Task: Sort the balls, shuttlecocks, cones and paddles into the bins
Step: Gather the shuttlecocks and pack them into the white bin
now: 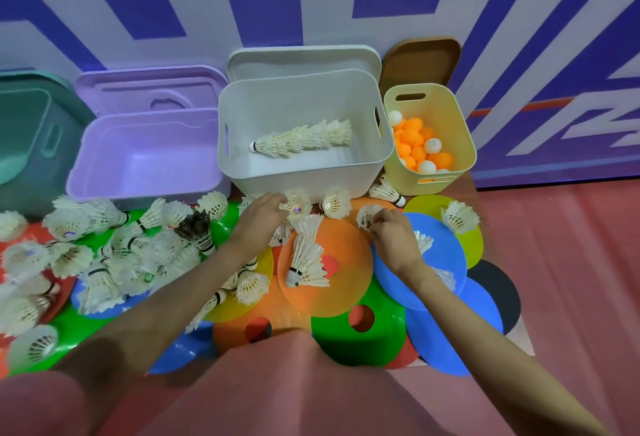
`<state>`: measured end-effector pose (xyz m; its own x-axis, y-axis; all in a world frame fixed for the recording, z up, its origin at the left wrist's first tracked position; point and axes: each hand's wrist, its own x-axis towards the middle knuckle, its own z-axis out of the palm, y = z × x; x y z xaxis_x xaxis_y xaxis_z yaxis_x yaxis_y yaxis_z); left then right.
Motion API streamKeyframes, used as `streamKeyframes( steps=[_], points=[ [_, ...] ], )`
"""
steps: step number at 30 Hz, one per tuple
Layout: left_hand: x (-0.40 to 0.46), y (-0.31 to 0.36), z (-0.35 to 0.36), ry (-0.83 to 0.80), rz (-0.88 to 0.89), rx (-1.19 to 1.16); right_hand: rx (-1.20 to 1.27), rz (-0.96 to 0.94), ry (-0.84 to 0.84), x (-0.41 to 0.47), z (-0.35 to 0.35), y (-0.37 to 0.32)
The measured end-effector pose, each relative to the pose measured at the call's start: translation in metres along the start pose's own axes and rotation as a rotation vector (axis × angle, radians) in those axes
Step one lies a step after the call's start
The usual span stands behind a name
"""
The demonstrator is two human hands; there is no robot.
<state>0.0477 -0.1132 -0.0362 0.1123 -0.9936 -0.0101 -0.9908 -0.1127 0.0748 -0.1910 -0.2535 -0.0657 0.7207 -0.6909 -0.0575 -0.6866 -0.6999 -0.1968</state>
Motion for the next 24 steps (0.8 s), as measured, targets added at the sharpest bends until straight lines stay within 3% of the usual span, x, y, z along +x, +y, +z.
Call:
streamKeyframes(
  steps=[6,10,15,19,24],
  points=[
    [-0.007,-0.002,-0.016,0.112,0.052,-0.036,0.161,-0.034,0.185,-0.013,-0.027,-0.008],
    [-0.022,0.0,-0.027,0.275,0.065,-0.105,0.348,-0.158,0.347,-0.019,-0.055,-0.022],
    [-0.032,0.005,-0.037,0.332,0.13,-0.154,0.54,-0.313,0.505,-0.017,-0.086,-0.057],
    [-0.034,0.019,-0.048,0.372,0.145,-0.279,0.499,-0.44,0.428,-0.007,-0.086,-0.075],
    [-0.035,0.031,-0.058,0.403,-0.042,-0.502,0.44,-0.46,0.311,-0.004,-0.083,-0.082]
  ],
)
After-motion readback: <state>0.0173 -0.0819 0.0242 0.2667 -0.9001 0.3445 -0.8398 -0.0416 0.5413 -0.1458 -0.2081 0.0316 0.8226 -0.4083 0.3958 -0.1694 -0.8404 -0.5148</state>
